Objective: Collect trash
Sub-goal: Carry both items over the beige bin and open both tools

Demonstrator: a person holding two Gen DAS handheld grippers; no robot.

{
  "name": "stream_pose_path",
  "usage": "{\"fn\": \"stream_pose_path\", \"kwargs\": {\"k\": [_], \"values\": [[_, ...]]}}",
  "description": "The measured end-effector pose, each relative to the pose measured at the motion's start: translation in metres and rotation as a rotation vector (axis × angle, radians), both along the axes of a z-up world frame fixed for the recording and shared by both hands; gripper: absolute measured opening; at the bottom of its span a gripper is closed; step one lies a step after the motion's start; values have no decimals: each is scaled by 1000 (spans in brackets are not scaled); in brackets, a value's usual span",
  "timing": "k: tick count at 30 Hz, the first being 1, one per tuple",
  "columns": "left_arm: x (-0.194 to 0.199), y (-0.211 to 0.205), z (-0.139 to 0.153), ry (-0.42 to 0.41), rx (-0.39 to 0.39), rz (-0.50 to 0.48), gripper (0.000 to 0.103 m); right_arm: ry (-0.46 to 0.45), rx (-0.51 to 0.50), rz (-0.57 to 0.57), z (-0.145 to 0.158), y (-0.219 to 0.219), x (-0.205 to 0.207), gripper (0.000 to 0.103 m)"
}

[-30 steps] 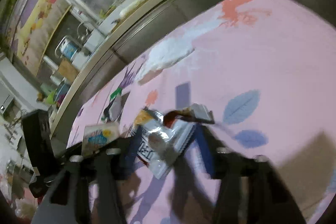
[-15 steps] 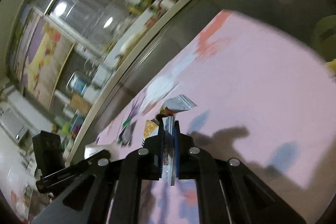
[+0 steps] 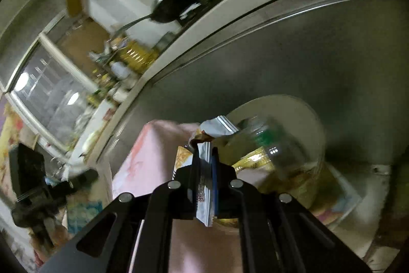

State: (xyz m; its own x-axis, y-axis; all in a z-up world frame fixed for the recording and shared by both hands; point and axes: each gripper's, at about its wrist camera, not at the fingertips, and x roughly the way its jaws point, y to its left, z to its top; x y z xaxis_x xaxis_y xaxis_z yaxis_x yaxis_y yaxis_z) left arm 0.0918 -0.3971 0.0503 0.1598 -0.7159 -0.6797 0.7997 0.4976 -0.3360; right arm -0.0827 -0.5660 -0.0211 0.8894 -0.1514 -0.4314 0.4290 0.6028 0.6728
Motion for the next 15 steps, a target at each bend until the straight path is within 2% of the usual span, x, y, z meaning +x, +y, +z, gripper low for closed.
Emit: {"fn": "stream_pose_path", "kwargs": {"k": [2,4,5,6,8,9,10,12,15], "values": [[-3,-37,-3,-29,8,-30,38,27,-12,-25,-8,-13,-3,6],[-6,-70,-11,-56,36,-46,45,66,-7,-33,-16,-22,4,9],[-8,-86,-19,-62,66,-57,59,98,6,-20,-22,-26,11,11],[-7,-95,-25,-70,87,-54,69,146,15,-13,-29,-28,19,18],[-6,-109,-36,-87,121,-36,70,195,12,-31,-37,-27,28,40],[-4,-113,-39,-78,130,-34,70,195,6,-36,-40,-25,30,55],[-3,-114,-42,-55,137,-32,70,191,-2,-37,-40,-23,31,59],[-2,-108,-43,-26,120,-33,70,167,-24,-30,-37,-17,30,59],[-7,-93,-39,-51,110,-31,70,147,-45,-58,-33,-15,18,59]]}}
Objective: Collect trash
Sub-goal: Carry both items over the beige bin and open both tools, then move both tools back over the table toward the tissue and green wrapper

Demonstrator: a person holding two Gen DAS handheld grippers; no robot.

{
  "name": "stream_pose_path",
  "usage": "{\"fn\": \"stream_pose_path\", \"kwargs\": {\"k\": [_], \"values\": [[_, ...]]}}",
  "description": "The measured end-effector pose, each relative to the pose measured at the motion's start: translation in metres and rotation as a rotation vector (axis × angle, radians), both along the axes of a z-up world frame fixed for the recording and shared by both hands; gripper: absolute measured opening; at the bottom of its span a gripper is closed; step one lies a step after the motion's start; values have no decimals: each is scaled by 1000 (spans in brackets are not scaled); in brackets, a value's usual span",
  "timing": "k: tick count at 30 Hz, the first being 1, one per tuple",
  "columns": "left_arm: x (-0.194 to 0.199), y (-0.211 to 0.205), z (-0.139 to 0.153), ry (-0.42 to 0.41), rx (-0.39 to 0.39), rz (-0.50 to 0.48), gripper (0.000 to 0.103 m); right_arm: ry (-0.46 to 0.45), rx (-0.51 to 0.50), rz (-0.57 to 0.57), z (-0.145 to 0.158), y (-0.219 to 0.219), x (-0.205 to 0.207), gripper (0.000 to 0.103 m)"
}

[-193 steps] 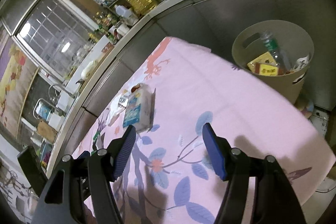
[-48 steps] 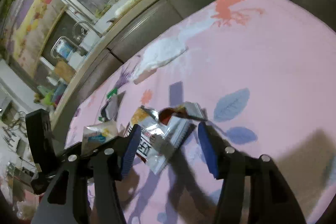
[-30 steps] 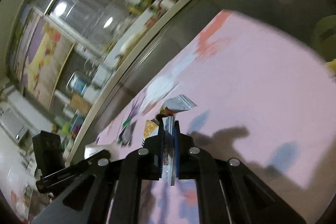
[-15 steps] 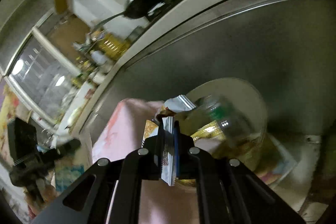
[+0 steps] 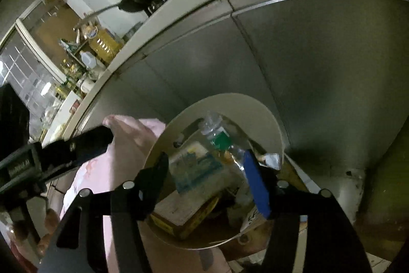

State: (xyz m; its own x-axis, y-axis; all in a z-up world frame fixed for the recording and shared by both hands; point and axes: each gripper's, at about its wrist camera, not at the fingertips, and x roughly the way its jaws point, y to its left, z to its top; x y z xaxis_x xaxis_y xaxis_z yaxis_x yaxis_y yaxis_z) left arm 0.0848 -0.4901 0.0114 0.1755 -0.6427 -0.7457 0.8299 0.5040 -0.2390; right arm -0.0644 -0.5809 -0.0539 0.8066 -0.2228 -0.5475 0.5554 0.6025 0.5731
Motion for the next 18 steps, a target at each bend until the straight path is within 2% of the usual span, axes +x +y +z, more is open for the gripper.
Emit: {"fn": "stream_pose_path", "kwargs": {"k": [5,13,18], "values": [[-13,40,8,-47,-21,18,70,-48,10,-16,10,12,-17,59],[-52,116,14,-240,-9,83,70,-100,57,-11,23,61,-40,59],[-68,164,16,-304,-2,126,70,-118,97,-40,21,96,-57,59]]}}
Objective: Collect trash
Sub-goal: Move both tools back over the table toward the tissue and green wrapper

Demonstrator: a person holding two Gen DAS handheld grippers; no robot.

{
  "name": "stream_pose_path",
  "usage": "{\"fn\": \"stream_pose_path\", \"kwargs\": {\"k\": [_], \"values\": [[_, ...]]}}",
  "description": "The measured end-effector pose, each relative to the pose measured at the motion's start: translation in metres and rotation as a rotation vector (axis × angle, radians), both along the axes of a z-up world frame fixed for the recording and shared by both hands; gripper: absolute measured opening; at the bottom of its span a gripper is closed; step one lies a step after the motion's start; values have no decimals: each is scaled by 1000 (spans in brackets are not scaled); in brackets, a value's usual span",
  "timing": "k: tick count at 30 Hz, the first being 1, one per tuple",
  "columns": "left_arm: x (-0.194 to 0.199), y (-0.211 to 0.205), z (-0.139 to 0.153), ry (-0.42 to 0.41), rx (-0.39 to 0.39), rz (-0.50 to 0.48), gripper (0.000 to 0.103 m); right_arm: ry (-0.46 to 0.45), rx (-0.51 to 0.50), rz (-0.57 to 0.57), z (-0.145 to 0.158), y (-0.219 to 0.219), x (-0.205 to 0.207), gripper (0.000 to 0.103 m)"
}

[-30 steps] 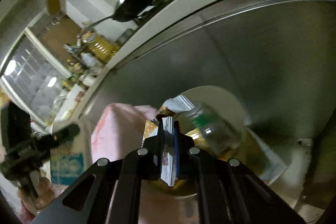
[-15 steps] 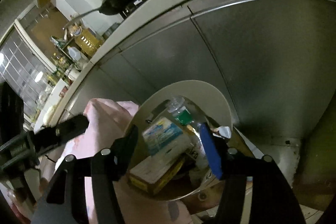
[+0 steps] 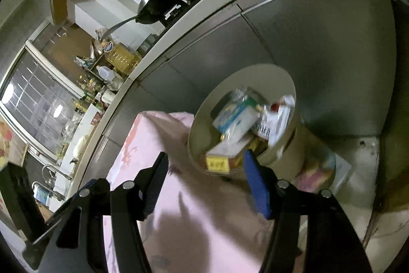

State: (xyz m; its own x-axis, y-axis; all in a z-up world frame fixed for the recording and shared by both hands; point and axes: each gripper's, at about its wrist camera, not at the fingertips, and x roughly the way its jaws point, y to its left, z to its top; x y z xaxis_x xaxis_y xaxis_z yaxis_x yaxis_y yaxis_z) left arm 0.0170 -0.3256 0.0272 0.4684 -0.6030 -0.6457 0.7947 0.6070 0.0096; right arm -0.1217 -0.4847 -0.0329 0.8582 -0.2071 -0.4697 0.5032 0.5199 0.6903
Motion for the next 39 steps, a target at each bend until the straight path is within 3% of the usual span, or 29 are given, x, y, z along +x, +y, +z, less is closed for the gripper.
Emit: {"fn": "stream_pose_path", "kwargs": {"k": [14,39], "values": [[-21,97,4,-74,-3,81,70,-30,31,-28,15,49,-19,59],[-3,184,-4,-78,-42,240,75,-12,-16,115,34,117,22,59]]}}
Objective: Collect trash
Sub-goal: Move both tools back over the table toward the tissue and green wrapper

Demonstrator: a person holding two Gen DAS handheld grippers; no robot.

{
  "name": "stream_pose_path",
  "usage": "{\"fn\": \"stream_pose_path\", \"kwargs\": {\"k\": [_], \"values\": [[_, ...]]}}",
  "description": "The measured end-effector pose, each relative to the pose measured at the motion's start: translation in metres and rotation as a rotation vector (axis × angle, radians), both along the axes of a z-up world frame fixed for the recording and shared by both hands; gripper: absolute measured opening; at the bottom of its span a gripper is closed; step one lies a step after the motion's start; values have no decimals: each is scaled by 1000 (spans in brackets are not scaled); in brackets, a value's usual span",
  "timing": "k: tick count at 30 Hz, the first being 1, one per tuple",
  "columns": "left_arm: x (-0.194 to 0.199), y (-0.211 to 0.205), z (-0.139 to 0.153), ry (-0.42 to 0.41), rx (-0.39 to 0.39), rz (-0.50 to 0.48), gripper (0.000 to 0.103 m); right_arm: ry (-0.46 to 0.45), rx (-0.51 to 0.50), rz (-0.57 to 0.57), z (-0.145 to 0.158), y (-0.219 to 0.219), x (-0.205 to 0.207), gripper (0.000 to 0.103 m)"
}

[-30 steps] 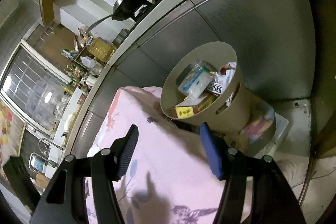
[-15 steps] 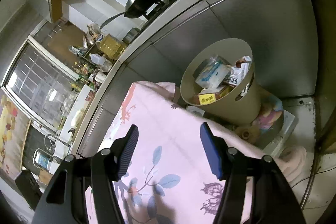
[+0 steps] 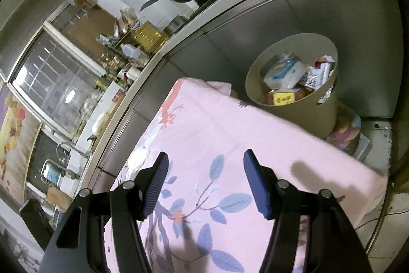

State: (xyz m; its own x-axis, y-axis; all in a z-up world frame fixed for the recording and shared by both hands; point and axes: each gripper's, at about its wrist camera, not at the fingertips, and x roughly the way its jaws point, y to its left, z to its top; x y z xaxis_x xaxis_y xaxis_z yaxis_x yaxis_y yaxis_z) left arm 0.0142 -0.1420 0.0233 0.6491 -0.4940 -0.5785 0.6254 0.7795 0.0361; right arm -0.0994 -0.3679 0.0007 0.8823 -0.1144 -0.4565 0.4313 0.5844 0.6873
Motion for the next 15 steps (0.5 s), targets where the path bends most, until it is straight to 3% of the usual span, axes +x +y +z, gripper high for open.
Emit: {"fn": "stream_pose_path", "kwargs": {"k": [15], "values": [[24,51,-13,12,1,135,75,12,-28,142,8,43,42,59]]}}
